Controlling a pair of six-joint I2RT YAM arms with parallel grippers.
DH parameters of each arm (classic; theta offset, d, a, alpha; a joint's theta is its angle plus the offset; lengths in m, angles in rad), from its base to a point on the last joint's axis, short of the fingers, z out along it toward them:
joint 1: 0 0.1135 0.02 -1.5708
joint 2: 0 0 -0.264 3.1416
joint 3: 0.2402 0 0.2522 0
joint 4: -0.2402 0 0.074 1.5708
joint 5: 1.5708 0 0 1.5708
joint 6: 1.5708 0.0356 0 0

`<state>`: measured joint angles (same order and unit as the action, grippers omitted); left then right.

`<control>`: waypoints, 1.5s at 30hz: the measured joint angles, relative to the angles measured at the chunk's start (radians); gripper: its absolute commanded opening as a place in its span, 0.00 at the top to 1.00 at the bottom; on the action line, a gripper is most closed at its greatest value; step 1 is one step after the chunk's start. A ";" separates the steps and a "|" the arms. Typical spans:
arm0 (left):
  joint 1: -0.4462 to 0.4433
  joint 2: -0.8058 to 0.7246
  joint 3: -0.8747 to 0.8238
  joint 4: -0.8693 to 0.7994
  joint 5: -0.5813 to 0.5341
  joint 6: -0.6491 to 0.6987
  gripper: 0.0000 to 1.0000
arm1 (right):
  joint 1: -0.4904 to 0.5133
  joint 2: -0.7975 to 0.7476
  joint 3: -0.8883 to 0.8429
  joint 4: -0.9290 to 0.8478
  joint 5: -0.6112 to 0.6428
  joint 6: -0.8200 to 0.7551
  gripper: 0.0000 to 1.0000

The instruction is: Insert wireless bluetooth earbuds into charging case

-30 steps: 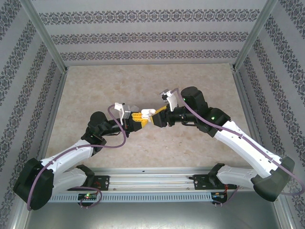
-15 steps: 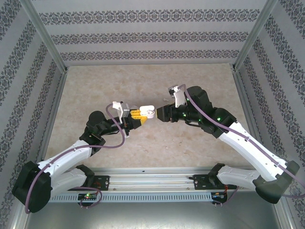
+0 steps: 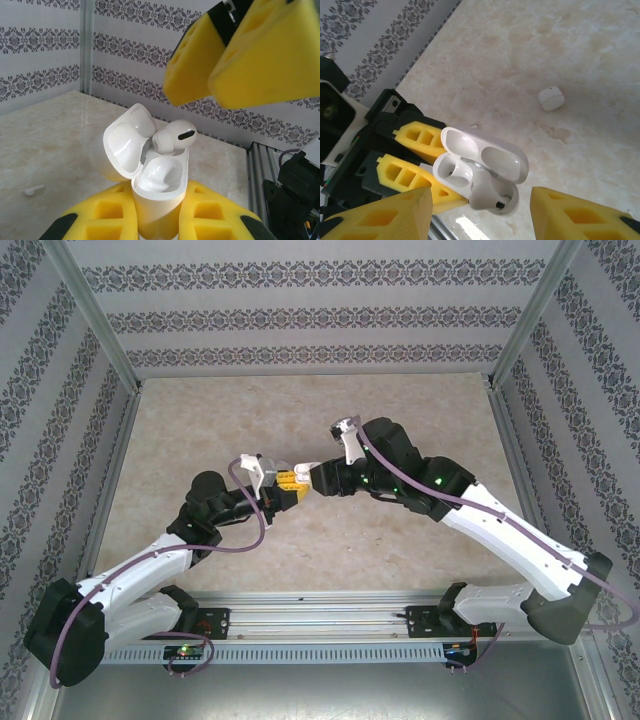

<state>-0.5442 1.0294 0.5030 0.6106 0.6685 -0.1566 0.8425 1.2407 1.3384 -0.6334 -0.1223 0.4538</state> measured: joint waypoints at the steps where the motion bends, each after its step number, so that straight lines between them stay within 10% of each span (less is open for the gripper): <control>1: 0.000 -0.002 0.000 -0.004 0.000 0.001 1.00 | 0.000 0.007 0.003 -0.005 0.003 0.000 0.47; 45: 0.000 0.012 0.000 0.034 0.018 0.005 1.00 | -0.056 -0.052 -0.055 0.038 -0.089 0.048 0.44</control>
<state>-0.5442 1.0412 0.5026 0.6449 0.6868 -0.1513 0.7868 1.1885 1.2839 -0.5953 -0.2115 0.5022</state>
